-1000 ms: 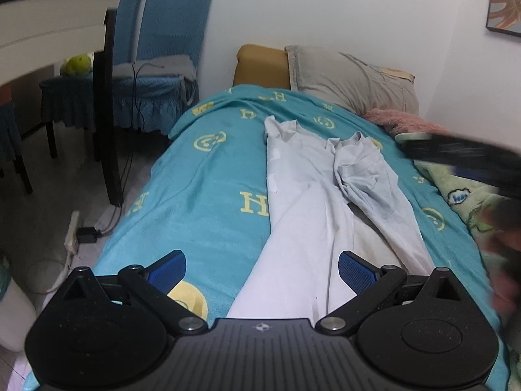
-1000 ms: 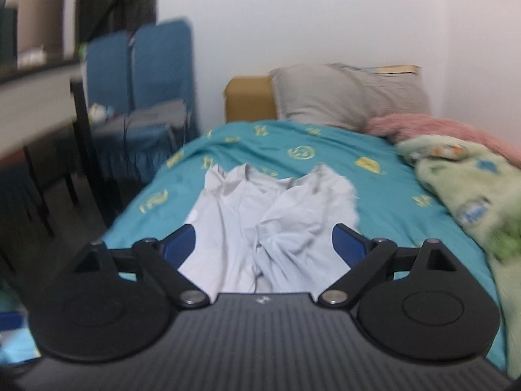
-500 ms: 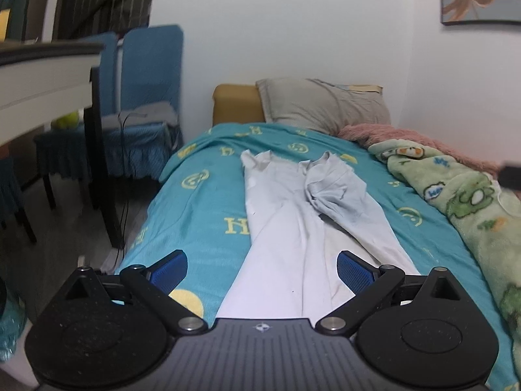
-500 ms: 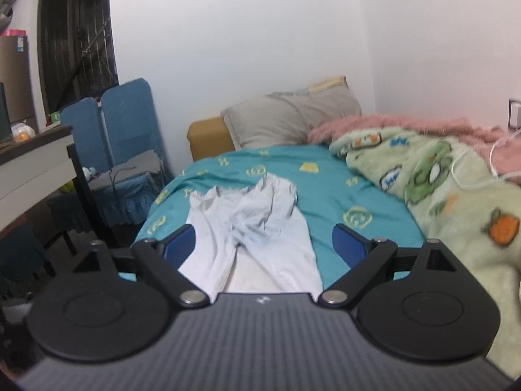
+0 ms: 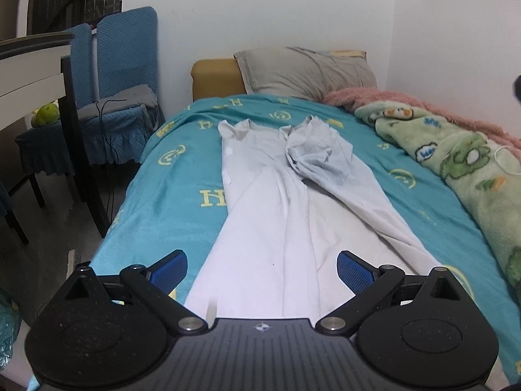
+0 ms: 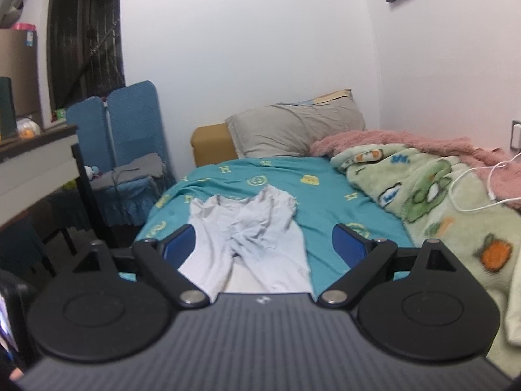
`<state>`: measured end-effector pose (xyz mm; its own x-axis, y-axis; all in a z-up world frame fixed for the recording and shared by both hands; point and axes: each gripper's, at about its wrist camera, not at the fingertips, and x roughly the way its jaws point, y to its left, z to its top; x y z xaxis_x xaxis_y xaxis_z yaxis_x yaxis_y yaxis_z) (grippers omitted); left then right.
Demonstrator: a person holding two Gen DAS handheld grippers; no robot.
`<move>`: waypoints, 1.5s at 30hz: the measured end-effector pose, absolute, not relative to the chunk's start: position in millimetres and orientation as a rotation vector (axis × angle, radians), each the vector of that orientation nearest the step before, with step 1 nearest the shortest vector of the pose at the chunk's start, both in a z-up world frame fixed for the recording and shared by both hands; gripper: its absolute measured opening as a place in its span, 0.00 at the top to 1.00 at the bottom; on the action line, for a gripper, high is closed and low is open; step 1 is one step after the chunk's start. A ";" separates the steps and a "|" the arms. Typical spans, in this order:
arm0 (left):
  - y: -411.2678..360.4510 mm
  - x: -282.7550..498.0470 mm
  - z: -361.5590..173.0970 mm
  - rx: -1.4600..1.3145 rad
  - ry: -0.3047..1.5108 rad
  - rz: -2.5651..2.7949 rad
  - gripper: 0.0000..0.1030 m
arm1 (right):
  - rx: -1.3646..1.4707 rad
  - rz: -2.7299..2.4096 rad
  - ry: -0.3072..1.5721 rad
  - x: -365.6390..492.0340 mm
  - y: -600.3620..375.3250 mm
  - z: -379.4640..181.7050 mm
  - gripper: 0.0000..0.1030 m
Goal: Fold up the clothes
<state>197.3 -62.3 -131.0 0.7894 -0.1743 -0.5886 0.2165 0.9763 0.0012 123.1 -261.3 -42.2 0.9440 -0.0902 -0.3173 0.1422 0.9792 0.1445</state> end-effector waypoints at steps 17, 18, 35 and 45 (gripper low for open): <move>-161.3 327.4 -168.9 0.115 0.710 -0.256 0.03 | 0.271 -0.177 0.356 142.6 -302.6 -62.6 0.10; -170.3 333.1 -169.4 0.113 0.702 -0.259 0.03 | 0.268 -0.193 0.366 147.3 -306.4 -65.2 0.10; -235.1 377.5 -192.6 0.224 0.590 -0.302 0.03 | 0.364 -0.244 0.420 175.1 -333.3 -85.0 0.10; -200.3 431.4 -180.3 0.104 0.564 -0.260 0.03 | 0.418 -0.234 0.427 168.4 -332.7 -90.3 0.10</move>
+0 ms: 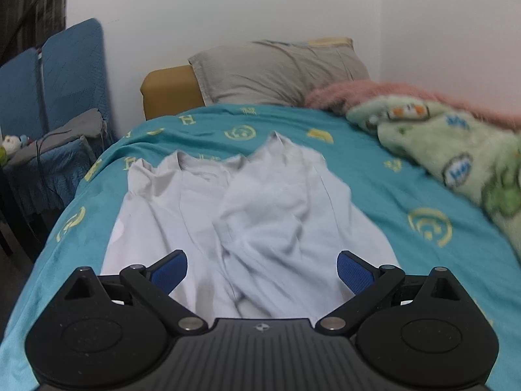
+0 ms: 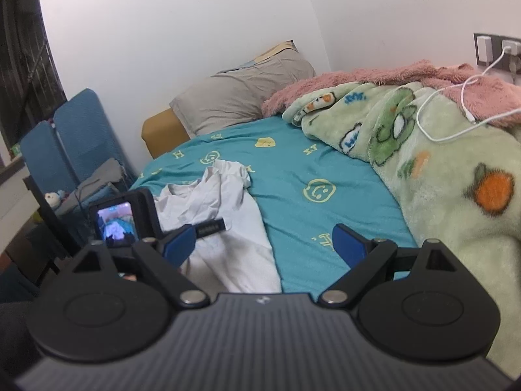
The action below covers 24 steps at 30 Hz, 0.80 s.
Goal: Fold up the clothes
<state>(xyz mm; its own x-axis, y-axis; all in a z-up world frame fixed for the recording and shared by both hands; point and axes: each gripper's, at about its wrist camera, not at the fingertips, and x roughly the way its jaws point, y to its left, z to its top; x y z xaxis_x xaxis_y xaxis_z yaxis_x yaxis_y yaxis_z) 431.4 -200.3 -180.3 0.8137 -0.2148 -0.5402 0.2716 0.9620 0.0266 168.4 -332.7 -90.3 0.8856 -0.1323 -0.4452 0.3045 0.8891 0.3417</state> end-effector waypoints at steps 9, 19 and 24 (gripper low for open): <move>-217.0 504.6 -188.3 0.074 0.618 -0.268 0.16 | 0.473 -0.229 0.476 178.1 -332.3 -103.3 0.10; -171.3 544.6 -190.2 -0.138 0.691 -0.165 0.88 | 0.413 -0.242 0.532 202.9 -323.1 -120.1 0.10; -157.9 542.1 -194.2 0.001 0.721 -0.029 0.51 | 0.310 -0.255 0.526 207.9 -313.7 -121.6 0.10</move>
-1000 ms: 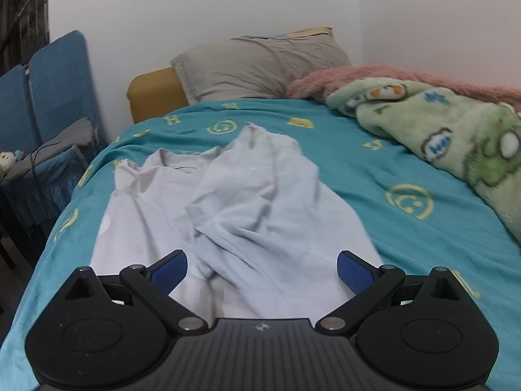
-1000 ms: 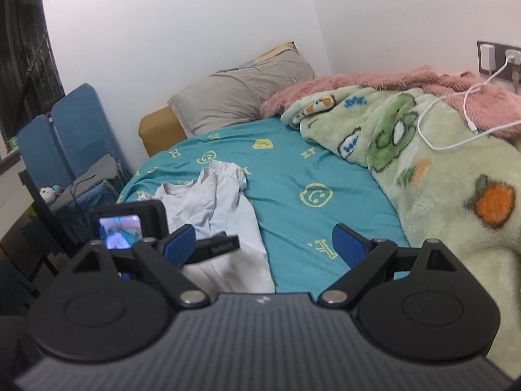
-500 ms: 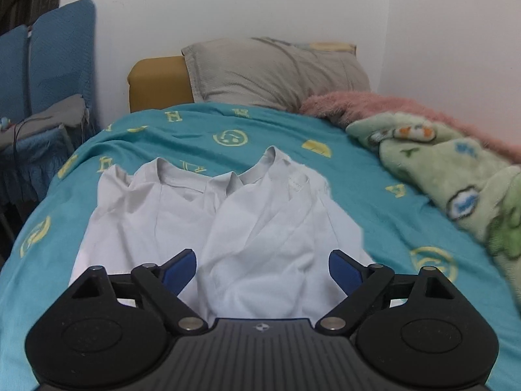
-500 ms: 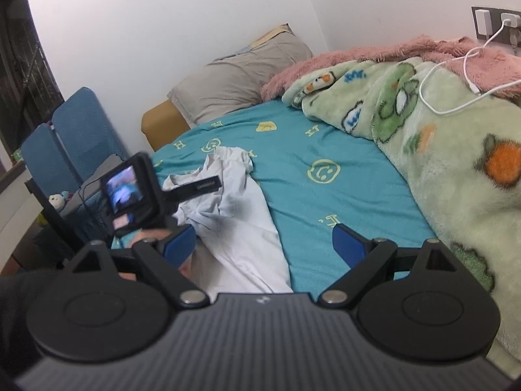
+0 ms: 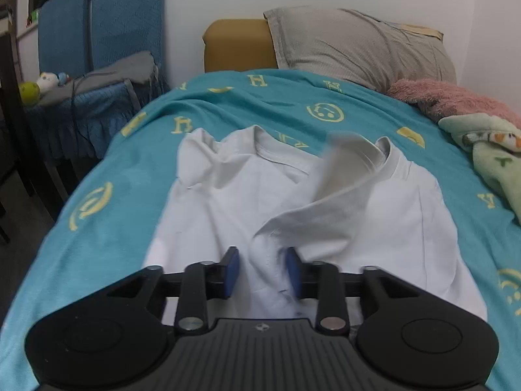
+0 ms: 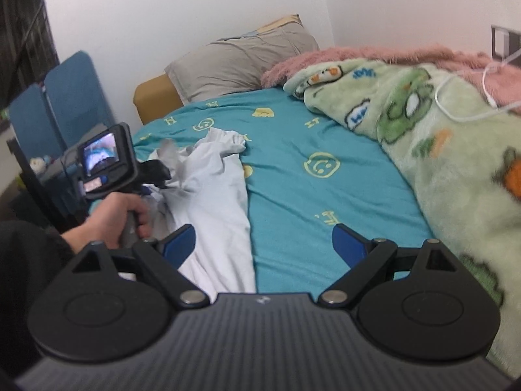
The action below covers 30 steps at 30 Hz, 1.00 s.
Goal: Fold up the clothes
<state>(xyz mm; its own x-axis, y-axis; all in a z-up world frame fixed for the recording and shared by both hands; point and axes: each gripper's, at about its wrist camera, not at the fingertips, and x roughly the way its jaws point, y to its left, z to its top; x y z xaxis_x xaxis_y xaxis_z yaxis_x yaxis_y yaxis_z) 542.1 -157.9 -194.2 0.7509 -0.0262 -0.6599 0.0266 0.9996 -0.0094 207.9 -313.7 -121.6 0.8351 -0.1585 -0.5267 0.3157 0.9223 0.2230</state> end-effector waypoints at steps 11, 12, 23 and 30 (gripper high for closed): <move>-143.0 358.1 -126.5 -0.037 0.679 -0.150 0.20 | 0.298 -0.186 0.464 174.7 -323.8 -89.1 0.10; -144.5 335.8 -122.7 -0.064 0.694 -0.159 0.19 | 0.297 -0.171 0.459 167.2 -326.4 -83.0 0.10; -197.6 174.3 -134.7 -0.174 0.911 -0.375 0.29 | 0.388 -0.198 0.340 93.3 -364.2 -50.8 0.10; -269.4 152.8 -182.1 0.031 1.010 -0.461 0.83 | 0.377 -0.215 0.366 94.3 -367.1 -63.7 0.10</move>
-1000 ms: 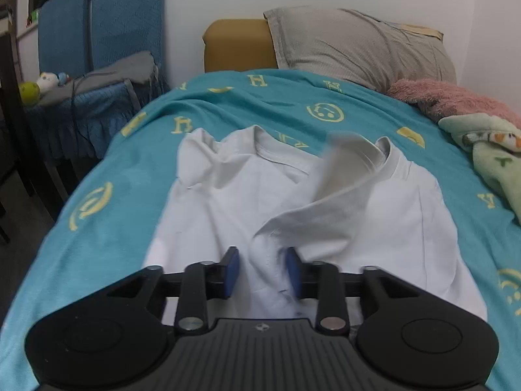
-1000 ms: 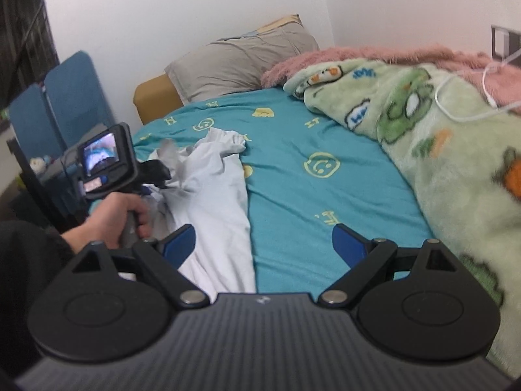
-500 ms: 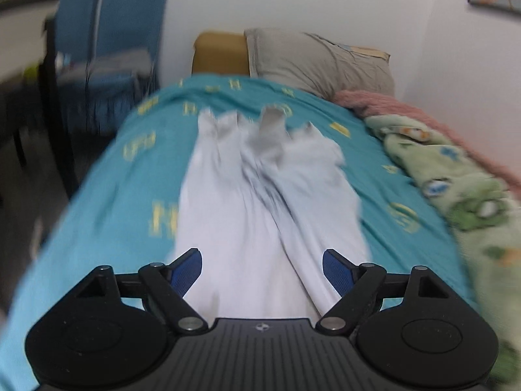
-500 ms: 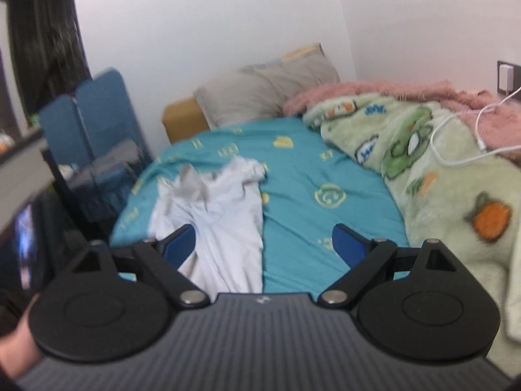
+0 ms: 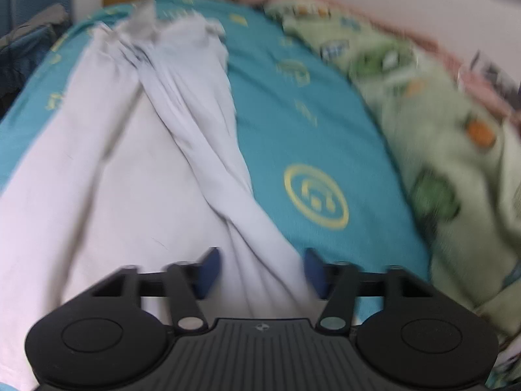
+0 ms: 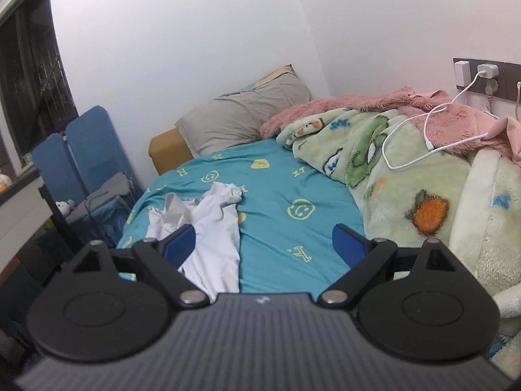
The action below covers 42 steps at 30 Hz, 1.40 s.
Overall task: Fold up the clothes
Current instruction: 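Grasp the hem end of the strip with the left gripper and lift it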
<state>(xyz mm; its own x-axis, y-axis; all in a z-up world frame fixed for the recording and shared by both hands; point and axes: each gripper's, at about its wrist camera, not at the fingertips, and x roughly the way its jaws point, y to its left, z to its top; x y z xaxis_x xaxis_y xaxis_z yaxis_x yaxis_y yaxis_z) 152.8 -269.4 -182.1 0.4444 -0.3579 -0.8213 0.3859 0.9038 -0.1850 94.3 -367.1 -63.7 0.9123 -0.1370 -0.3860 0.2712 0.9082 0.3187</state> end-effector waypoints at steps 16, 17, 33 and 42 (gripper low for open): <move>-130.8 175.9 -157.4 -0.210 1.071 -0.349 0.84 | 0.425 -0.187 0.466 111.7 -366.0 -85.2 0.10; -127.5 174.2 -157.9 -0.199 1.065 -0.339 0.80 | 0.423 -0.188 0.479 113.2 -363.7 -86.7 0.10; -190.4 125.8 -171.2 0.117 0.968 -0.492 0.77 | 0.311 -0.168 0.659 137.2 -314.8 -111.1 0.10; -79.1 122.9 -129.7 -0.251 1.062 -0.400 0.97 | 0.356 -0.094 0.713 131.9 -305.6 -112.4 0.10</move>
